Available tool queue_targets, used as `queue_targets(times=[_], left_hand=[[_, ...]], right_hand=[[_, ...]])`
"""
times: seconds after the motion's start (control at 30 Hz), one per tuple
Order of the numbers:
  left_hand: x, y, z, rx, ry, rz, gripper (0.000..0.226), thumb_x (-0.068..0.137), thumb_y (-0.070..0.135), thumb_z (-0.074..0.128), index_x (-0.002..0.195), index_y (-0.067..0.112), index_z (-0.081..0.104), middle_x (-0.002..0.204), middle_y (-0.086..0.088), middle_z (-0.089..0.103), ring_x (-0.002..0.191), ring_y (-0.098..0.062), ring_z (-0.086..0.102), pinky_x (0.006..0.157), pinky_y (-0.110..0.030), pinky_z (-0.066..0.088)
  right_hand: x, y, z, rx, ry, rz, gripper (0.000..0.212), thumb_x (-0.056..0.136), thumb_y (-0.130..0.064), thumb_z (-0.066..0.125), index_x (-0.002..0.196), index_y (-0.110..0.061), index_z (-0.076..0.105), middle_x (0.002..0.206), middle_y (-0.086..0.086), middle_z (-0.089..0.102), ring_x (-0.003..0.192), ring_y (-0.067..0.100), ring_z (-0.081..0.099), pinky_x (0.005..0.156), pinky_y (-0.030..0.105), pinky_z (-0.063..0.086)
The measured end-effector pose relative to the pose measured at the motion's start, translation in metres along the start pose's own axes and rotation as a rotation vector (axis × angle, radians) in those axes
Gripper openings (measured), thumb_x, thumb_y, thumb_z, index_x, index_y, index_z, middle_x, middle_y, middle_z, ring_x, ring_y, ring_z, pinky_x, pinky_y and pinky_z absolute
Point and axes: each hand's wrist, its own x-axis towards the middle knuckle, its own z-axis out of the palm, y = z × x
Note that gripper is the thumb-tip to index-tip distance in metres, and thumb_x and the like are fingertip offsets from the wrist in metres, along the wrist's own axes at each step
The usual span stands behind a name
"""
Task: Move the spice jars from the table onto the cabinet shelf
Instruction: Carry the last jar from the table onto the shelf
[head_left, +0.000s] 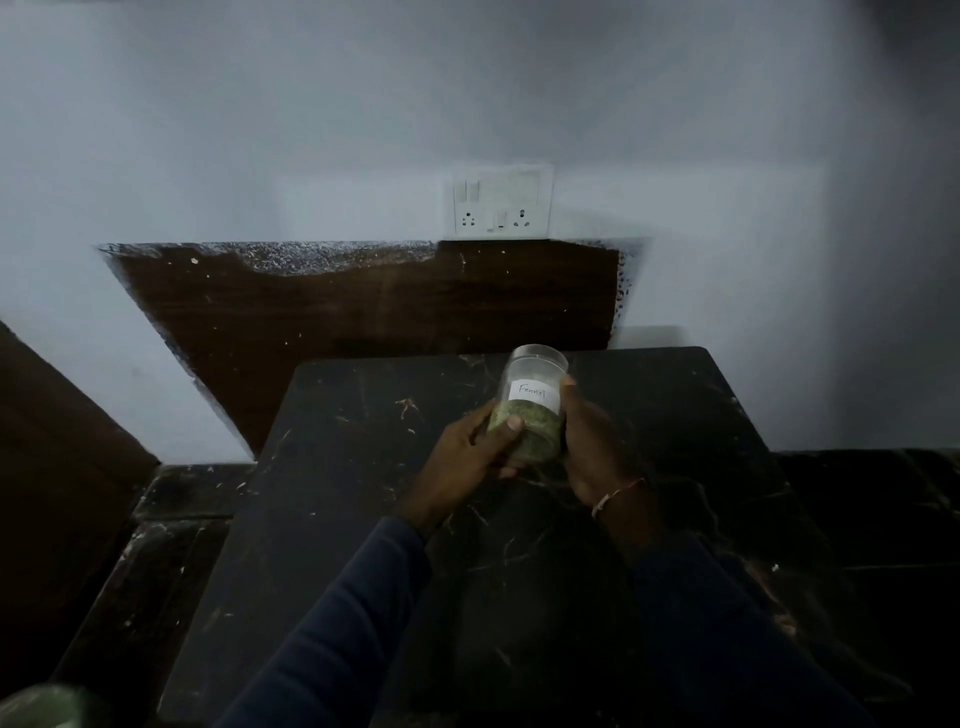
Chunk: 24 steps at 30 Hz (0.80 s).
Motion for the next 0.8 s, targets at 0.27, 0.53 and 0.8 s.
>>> queue_targets(times=[0.27, 0.53, 0.8], left_hand=[[0.031, 0.018, 0.039, 0.042, -0.022, 0.038, 0.056, 0.078, 0.033, 0.077, 0.129, 0.031, 0.054, 0.121, 0.001, 0.068, 0.11, -0.018, 0.066, 0.087, -0.033, 0.056], [0.056, 0.031, 0.065, 0.029, 0.063, 0.07, 0.042, 0.089, 0.019, 0.065, 0.13, 0.02, 0.054, 0.111, -0.001, 0.071, 0.098, -0.02, 0.07, 0.079, -0.031, 0.059], [0.064, 0.041, 0.059, 0.204, 0.011, 0.196, 0.052, 0.083, 0.0, 0.068, 0.118, 0.036, 0.055, 0.11, 0.012, 0.071, 0.102, -0.005, 0.066, 0.08, -0.019, 0.054]], right_hand=[[0.029, -0.031, -0.035, -0.038, -0.007, -0.11, 0.042, 0.095, -0.054, 0.046, 0.103, -0.019, 0.068, 0.093, 0.012, 0.074, 0.084, 0.026, 0.074, 0.077, 0.043, 0.06], [0.049, -0.056, -0.053, 0.011, -0.033, -0.152, 0.034, 0.096, -0.05, 0.049, 0.088, -0.024, 0.071, 0.082, 0.003, 0.077, 0.08, 0.021, 0.075, 0.071, 0.039, 0.06], [0.053, -0.072, -0.048, 0.089, -0.048, -0.177, 0.032, 0.098, -0.043, 0.05, 0.107, -0.017, 0.067, 0.083, 0.007, 0.075, 0.074, 0.022, 0.074, 0.065, 0.038, 0.059]])
